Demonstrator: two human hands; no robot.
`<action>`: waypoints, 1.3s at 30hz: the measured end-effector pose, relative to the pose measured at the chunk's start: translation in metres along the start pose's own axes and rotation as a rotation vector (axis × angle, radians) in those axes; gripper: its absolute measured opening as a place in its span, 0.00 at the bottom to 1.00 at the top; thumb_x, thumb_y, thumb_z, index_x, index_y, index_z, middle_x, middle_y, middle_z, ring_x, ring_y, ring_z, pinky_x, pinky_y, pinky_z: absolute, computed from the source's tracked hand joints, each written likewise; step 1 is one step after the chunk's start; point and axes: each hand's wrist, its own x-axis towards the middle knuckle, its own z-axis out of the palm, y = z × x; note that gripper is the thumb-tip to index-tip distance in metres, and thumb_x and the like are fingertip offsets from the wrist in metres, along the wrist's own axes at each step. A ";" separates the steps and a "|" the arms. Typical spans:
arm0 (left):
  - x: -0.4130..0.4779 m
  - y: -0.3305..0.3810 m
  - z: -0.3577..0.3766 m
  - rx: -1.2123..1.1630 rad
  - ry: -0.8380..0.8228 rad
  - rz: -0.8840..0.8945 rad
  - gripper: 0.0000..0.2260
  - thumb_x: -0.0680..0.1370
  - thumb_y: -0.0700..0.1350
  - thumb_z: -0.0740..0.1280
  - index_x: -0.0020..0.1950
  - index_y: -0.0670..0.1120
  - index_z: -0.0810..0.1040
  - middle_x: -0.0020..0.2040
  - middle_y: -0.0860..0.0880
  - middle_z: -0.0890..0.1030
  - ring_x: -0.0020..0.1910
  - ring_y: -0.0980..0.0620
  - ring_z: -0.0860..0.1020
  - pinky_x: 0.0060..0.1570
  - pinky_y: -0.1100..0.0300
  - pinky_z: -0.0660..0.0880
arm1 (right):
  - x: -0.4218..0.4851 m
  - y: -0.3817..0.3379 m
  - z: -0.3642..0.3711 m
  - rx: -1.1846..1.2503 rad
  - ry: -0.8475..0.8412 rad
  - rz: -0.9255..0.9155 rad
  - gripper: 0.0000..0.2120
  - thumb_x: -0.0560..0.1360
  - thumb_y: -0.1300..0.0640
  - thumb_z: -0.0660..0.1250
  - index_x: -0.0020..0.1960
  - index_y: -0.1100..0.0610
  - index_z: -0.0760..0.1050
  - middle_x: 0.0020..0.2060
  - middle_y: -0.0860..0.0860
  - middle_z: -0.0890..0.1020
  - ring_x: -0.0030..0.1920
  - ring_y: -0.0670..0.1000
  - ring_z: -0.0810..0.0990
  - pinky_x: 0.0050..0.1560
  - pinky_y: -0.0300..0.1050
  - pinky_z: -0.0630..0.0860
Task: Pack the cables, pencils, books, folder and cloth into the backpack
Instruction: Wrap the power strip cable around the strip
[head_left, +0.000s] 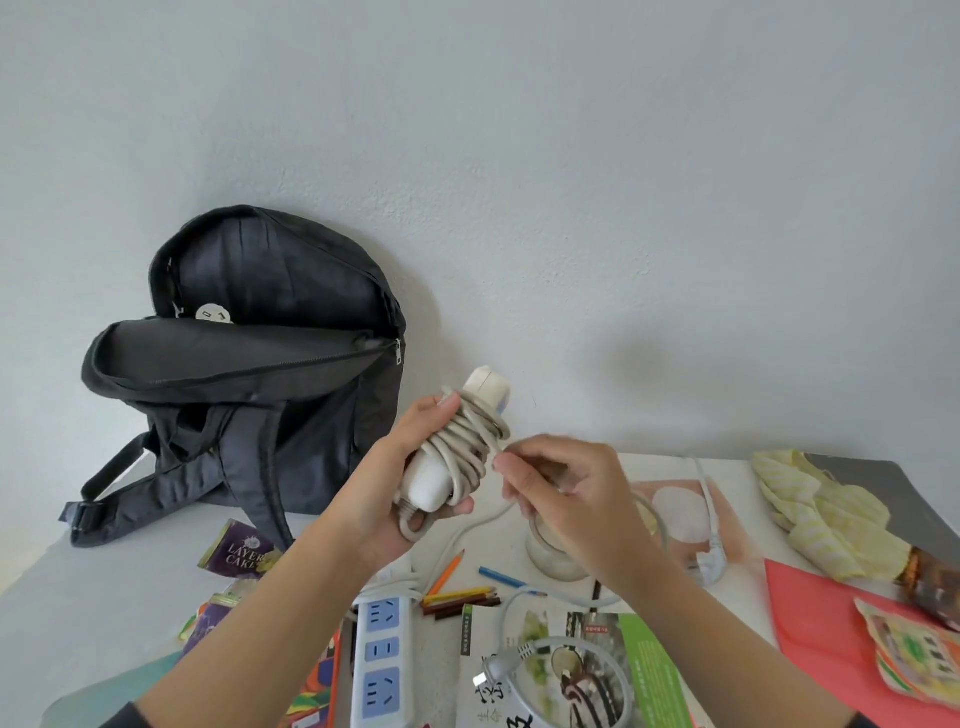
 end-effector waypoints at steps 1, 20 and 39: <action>0.000 0.001 -0.001 -0.015 -0.031 -0.001 0.34 0.64 0.59 0.82 0.63 0.43 0.78 0.47 0.41 0.80 0.38 0.47 0.78 0.33 0.54 0.78 | 0.001 0.003 -0.004 0.045 -0.115 0.088 0.12 0.80 0.54 0.69 0.43 0.62 0.82 0.30 0.51 0.79 0.28 0.48 0.74 0.33 0.37 0.71; -0.015 -0.002 0.009 1.112 -0.258 0.014 0.33 0.64 0.58 0.84 0.61 0.57 0.68 0.49 0.43 0.83 0.38 0.43 0.80 0.44 0.44 0.80 | 0.049 0.002 -0.036 0.173 -0.354 0.776 0.04 0.79 0.63 0.69 0.46 0.58 0.76 0.32 0.52 0.75 0.26 0.44 0.64 0.25 0.35 0.57; -0.007 0.001 -0.026 0.284 0.143 0.052 0.39 0.57 0.51 0.86 0.65 0.47 0.75 0.47 0.44 0.85 0.41 0.48 0.83 0.36 0.55 0.80 | -0.009 0.001 0.011 -0.141 -0.157 0.031 0.07 0.84 0.54 0.64 0.49 0.56 0.75 0.29 0.53 0.76 0.30 0.58 0.71 0.33 0.53 0.69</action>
